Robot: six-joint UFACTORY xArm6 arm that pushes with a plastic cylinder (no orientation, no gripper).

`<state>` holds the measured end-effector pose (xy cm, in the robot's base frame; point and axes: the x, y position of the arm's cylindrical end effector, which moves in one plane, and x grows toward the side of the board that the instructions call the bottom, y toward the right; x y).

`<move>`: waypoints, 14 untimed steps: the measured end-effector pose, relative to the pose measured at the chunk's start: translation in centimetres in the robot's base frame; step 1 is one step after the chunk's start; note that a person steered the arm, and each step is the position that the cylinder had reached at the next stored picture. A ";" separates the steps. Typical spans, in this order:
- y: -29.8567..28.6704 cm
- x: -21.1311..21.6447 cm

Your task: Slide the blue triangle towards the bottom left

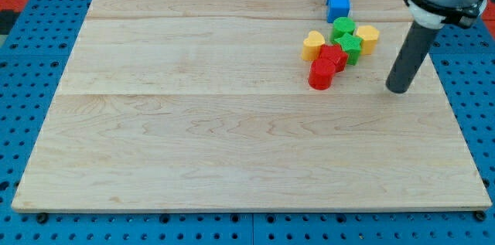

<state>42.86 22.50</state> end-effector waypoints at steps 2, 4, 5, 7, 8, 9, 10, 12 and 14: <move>5.0 -4.1; 2.5 -12.9; 0.2 -17.4; -5.7 -20.5; -6.1 -19.1; -6.4 -17.7; -1.6 -18.4; -2.5 -23.6; -4.2 -23.7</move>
<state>19.20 18.27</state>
